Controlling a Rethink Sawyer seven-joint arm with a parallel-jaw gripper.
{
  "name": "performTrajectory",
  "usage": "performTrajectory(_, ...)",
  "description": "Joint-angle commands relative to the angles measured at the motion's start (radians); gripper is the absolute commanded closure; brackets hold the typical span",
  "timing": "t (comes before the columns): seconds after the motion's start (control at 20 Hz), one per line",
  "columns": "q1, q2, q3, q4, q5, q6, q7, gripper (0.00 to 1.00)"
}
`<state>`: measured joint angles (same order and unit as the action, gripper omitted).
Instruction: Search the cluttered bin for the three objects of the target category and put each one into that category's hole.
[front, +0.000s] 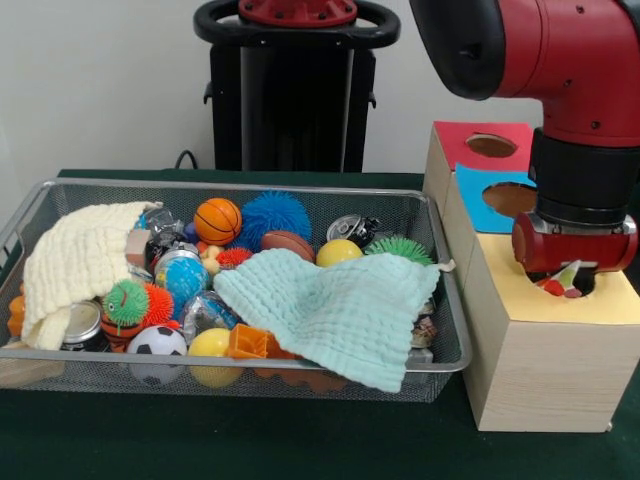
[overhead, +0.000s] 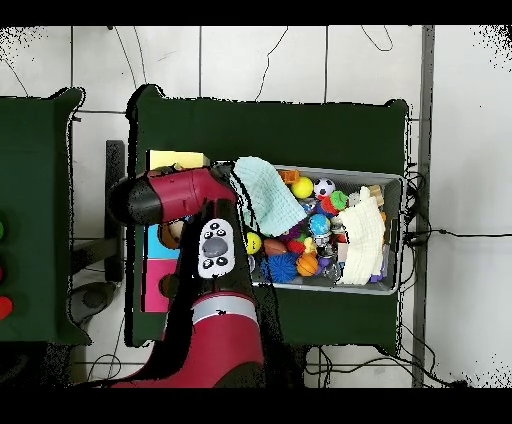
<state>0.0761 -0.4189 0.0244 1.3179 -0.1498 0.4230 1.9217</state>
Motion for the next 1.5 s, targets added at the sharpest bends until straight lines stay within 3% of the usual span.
performTrajectory(0.05,-0.013,0.089,-0.022,0.003,-0.020,0.063,0.092,1.00)
performTrajectory(0.2,-0.013,0.086,-0.020,0.009,-0.012,0.066,0.095,1.00)
performTrajectory(0.55,-0.015,-0.050,-0.021,0.060,0.013,0.225,0.062,1.00)
performTrajectory(0.7,-0.012,-0.088,-0.027,0.088,0.010,0.249,0.061,1.00)
performTrajectory(1.5,-0.044,-0.125,0.037,0.080,0.021,0.319,0.029,1.00)
